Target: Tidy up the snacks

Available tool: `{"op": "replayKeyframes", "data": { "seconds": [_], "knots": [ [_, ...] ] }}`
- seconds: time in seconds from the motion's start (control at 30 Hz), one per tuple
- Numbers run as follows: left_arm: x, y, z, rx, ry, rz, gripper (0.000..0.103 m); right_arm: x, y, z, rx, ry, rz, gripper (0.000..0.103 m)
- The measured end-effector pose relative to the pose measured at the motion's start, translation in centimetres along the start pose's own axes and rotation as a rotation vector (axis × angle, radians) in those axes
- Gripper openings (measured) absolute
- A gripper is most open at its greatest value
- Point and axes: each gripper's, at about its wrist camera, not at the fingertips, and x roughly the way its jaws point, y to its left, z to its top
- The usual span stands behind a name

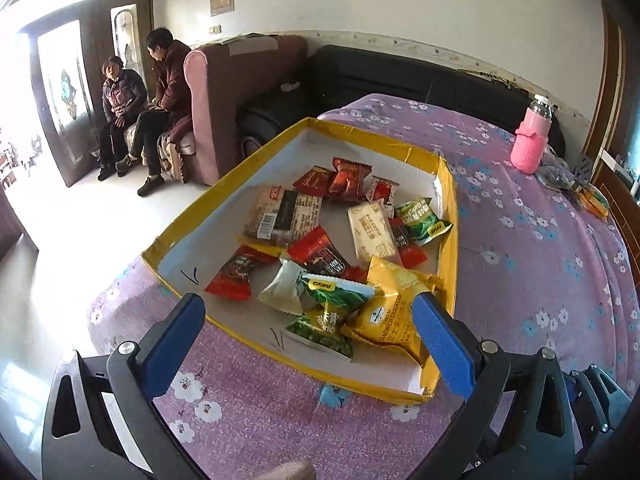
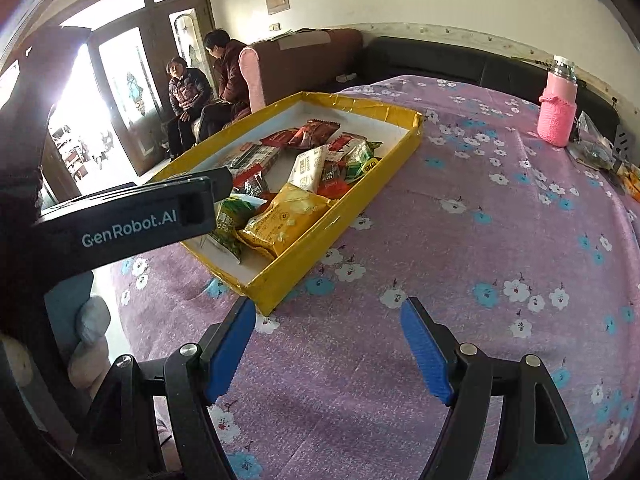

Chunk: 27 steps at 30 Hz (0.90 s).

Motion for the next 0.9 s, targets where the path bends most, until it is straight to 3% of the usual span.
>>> {"op": "replayKeyframes", "data": {
  "seconds": [0.9],
  "knots": [
    [1.4,0.4,-0.5,-0.042,0.083,-0.042,0.103,0.9,-0.1,-0.4,0.026,0.031,0.018,0.078]
  ]
}}
